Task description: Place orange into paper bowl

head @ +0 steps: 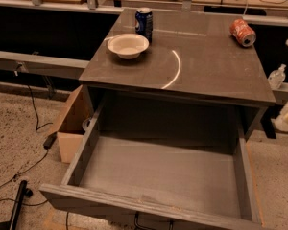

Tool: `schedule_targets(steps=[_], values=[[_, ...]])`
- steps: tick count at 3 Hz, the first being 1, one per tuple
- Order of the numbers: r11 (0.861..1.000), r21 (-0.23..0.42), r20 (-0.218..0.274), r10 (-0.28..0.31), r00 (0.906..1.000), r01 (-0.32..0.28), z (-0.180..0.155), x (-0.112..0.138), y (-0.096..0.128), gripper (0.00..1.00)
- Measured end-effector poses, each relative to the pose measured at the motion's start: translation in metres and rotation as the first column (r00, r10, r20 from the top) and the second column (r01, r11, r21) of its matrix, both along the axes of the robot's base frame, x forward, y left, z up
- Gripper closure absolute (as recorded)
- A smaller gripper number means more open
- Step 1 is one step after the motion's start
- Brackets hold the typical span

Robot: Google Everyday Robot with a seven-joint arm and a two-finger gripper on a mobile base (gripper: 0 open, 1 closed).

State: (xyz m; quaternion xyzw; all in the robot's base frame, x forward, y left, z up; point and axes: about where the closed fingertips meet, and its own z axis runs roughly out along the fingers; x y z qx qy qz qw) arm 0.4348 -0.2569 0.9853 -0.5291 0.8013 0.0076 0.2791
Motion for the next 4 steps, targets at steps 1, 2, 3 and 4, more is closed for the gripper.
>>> schedule_targets(steps=[1,2,3,4], values=[[0.978,0.172,0.136,-0.145,0.98,0.121,0.008,0.009,-0.054,0.0],[0.957,0.25,0.201,-0.201,0.9587,0.148,0.026,0.016,-0.058,0.0],[0.958,0.249,0.2,-0.196,0.9599,0.144,0.026,0.017,-0.056,0.0],[0.946,0.264,0.203,-0.245,0.948,0.188,0.02,0.023,-0.058,0.0]])
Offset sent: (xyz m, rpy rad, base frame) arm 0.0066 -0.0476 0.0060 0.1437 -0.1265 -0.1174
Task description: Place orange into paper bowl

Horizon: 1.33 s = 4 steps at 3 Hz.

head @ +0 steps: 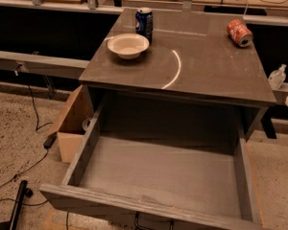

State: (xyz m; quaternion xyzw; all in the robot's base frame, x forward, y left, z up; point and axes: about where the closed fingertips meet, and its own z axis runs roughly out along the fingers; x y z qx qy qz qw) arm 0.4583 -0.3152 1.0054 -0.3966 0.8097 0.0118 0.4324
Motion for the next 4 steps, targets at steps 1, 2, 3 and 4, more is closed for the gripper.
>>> schedule_targets(steps=[1,2,3,4], values=[[0.993,0.09,0.033,-0.081,0.9962,0.078,-0.021,0.032,-0.014,0.0],[0.963,0.223,0.095,-0.173,0.9803,0.148,-0.043,0.098,-0.031,0.0],[0.933,0.315,0.141,-0.225,0.9641,0.172,-0.064,0.158,-0.04,0.0],[0.934,0.314,0.141,-0.223,0.9645,0.171,-0.063,0.158,-0.039,0.0]])
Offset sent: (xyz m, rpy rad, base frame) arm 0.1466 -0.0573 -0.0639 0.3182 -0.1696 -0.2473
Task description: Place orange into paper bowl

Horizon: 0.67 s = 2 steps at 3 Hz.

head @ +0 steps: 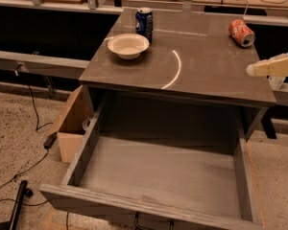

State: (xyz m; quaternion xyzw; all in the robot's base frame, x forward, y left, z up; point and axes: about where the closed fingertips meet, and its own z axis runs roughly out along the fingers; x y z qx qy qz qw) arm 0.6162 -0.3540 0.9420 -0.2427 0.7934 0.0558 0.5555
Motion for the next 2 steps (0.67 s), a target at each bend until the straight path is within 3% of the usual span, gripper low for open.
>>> schedule_targets(steps=[1,2], values=[[1.0,0.002,0.029,-0.018,0.9994,0.018,-0.007,0.019,-0.003,0.0],[0.996,0.026,0.073,-0.092,0.9931,0.09,-0.023,0.068,-0.017,0.0]])
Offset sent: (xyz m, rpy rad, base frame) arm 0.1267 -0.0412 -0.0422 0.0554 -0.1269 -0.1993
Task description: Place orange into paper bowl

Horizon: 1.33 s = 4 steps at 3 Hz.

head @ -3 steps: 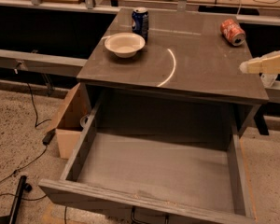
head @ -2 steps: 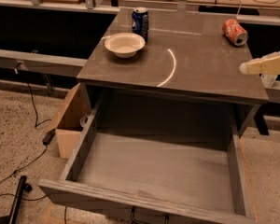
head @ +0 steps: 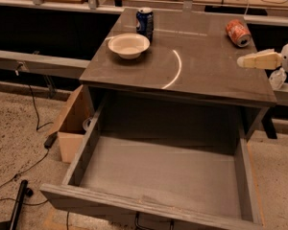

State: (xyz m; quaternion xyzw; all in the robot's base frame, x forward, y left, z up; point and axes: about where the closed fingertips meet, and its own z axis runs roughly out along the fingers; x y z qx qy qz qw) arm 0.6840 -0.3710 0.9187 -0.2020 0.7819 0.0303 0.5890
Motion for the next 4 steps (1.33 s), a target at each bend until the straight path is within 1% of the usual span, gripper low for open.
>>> schedule_targets(steps=[1,2,3,4], values=[[0.997,0.023,0.026,-0.069,0.9973,0.069,-0.011,0.049,-0.01,0.0],[0.989,0.054,0.027,-0.137,0.9902,0.135,-0.023,0.096,-0.016,0.0],[0.982,0.063,0.023,-0.179,0.9837,0.177,-0.031,0.133,-0.021,0.0],[0.976,0.058,0.035,-0.214,0.9762,0.212,-0.034,0.166,-0.033,0.0]])
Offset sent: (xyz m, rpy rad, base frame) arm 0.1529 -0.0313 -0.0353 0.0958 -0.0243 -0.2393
